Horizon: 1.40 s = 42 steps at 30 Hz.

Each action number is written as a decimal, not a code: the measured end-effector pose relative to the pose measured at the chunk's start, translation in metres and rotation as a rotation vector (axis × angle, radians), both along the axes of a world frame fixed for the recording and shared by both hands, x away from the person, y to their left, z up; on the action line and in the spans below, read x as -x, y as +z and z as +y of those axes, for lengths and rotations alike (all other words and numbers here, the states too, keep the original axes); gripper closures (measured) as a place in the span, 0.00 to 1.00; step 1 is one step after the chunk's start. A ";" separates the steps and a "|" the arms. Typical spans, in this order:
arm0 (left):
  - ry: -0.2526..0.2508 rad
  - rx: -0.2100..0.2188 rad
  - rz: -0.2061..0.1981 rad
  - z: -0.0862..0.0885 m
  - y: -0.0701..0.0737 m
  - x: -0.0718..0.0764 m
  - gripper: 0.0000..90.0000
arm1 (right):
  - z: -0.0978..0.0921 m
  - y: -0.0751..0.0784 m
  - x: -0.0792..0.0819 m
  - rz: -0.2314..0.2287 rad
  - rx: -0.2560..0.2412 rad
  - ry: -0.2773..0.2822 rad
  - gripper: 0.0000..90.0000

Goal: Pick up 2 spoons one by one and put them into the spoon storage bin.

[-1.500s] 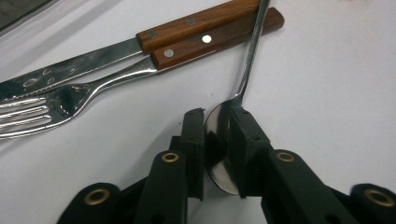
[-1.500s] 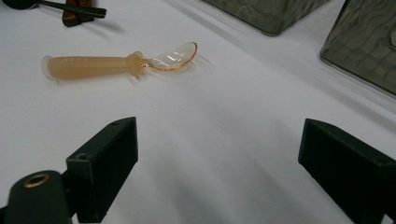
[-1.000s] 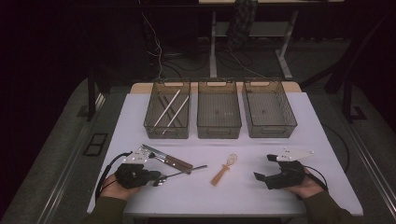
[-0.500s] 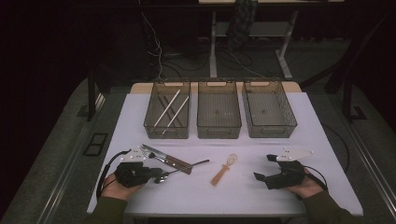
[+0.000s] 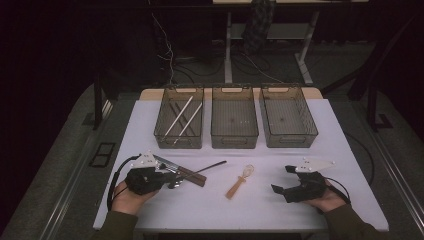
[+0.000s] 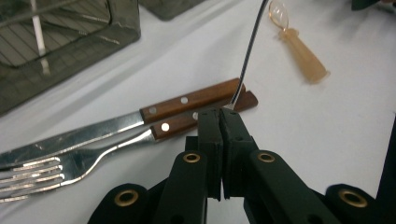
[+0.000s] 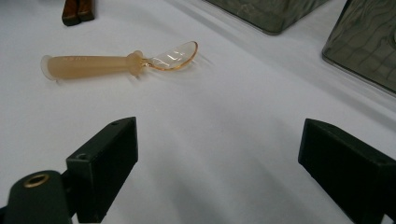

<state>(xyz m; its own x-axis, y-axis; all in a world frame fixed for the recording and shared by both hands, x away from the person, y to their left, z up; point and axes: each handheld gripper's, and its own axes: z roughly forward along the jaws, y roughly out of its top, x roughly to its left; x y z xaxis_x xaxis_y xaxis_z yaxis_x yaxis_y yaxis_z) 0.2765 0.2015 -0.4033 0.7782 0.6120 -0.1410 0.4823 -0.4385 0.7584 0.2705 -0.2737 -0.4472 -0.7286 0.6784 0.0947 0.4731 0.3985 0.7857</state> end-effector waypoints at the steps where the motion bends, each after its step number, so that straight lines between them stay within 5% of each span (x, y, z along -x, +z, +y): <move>1: 0.001 0.002 -0.005 0.000 0.001 -0.001 0.97 | 0.000 0.000 0.000 0.000 0.000 -0.001 0.13; 33: 0.081 0.104 -0.098 -0.029 0.044 -0.058 0.97 | -0.004 0.001 -0.001 -0.002 -0.021 -0.013 0.13; 42: 0.091 0.076 -0.093 -0.044 0.046 -0.078 0.97 | -0.010 0.003 -0.002 -0.034 -0.063 -0.029 0.13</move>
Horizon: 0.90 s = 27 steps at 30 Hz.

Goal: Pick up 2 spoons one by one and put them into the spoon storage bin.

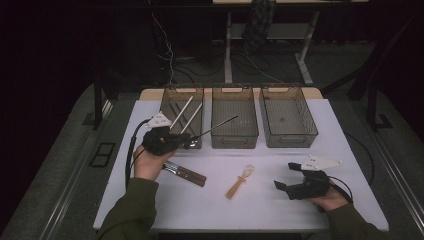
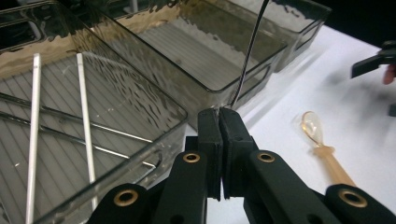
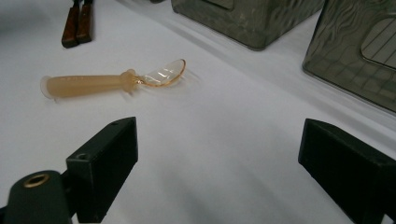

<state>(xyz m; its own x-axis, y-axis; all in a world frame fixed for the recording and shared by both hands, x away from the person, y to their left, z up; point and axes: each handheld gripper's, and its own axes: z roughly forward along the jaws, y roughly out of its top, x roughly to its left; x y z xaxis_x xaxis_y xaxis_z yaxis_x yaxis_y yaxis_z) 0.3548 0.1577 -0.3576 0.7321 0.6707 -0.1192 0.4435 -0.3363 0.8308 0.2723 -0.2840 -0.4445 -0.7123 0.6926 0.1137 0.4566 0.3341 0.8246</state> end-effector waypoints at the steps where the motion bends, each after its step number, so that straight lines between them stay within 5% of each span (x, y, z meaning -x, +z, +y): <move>1: 0.003 -0.004 0.000 -0.002 0.001 -0.002 0.97 | -0.001 0.001 0.000 -0.006 -0.003 -0.003 0.13; 5: 0.019 -0.018 -0.001 -0.010 0.004 -0.012 0.97 | -0.007 0.001 0.001 -0.003 -0.034 -0.008 0.13; 22: 0.095 -0.051 -0.021 -0.058 0.014 -0.052 0.97 | -0.003 0.000 0.002 -0.007 -0.015 0.015 0.13; 27: 0.129 -0.090 -0.024 -0.070 0.012 -0.062 0.97 | -0.003 0.001 0.003 -0.010 -0.023 0.014 0.13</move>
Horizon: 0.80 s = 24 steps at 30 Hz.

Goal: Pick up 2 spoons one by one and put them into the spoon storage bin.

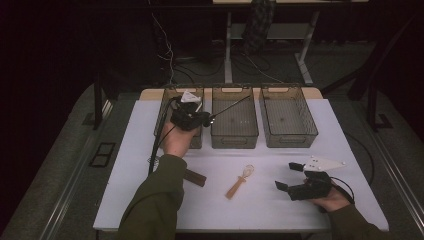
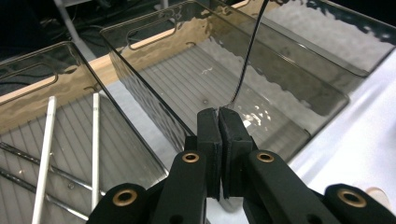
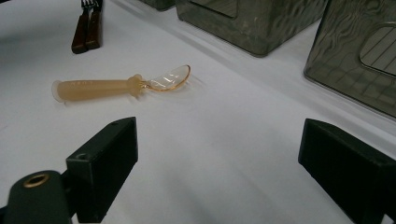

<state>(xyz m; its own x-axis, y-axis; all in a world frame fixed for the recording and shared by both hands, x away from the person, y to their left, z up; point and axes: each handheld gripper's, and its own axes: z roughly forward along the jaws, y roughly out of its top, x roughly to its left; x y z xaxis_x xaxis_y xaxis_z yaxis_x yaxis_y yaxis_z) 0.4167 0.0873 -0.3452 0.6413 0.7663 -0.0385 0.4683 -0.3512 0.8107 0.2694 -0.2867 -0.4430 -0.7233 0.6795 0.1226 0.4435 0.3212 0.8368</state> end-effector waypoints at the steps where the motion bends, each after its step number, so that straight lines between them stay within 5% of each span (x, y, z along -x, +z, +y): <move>1: 0.007 -0.002 0.001 -0.002 -0.001 -0.002 0.97 | 0.000 0.000 0.000 -0.002 0.002 0.001 0.13; 9: 0.041 -0.028 0.019 -0.018 -0.009 -0.013 0.97 | 0.001 0.000 0.000 -0.005 0.004 0.004 0.13; 19: 0.033 -0.092 0.094 -0.030 -0.027 -0.021 0.97 | 0.000 0.001 0.000 -0.009 0.001 0.002 0.13; 24: 0.015 -0.075 0.085 -0.033 -0.028 -0.021 0.80 | 0.000 0.001 0.000 -0.010 -0.001 0.003 0.13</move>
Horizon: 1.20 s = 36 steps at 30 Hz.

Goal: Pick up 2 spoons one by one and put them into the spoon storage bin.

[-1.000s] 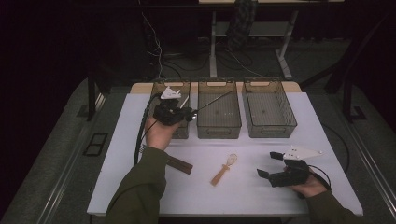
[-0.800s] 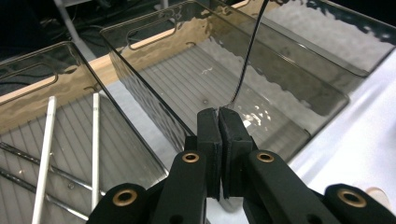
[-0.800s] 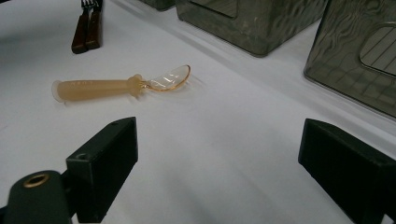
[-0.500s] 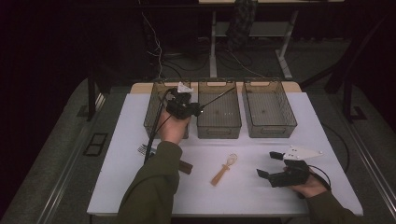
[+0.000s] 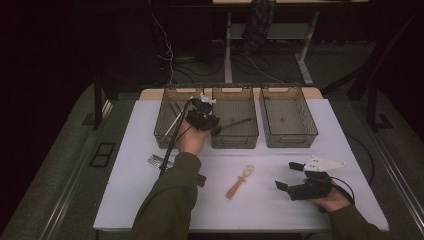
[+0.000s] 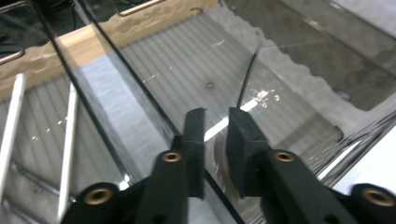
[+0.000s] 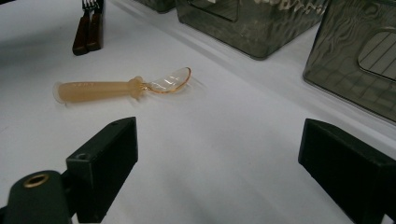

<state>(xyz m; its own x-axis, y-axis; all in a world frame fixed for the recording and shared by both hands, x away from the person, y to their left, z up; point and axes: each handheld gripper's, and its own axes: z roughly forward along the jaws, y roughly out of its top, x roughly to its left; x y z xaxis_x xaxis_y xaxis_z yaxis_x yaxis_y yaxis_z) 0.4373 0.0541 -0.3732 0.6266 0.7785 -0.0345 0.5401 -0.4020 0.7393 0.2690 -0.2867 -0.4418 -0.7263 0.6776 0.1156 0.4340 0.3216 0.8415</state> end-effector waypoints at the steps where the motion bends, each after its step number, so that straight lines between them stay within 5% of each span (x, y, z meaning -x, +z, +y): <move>1: -0.010 0.002 -0.005 0.000 0.000 0.000 0.78 | 0.000 0.000 0.000 0.000 -0.001 0.001 0.13; 8: -0.088 0.060 -0.028 0.002 0.009 0.009 0.61 | 0.000 0.000 0.000 0.001 0.002 0.003 0.12; 19: -0.223 0.092 -0.066 0.021 0.020 0.050 0.46 | 0.001 -0.001 0.000 0.021 0.007 0.014 0.13; 36: -0.252 0.179 -0.054 0.079 -0.016 0.117 0.28 | 0.006 -0.003 -0.003 0.087 0.051 0.046 0.13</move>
<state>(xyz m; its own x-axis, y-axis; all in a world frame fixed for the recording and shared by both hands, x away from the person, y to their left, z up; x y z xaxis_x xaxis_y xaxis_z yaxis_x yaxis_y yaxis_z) 0.3208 0.1330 -0.3890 0.8040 0.5828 -0.1181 0.3978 -0.3796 0.8352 0.2715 -0.2804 -0.4447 -0.7453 0.6506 0.1458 0.4887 0.3843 0.7833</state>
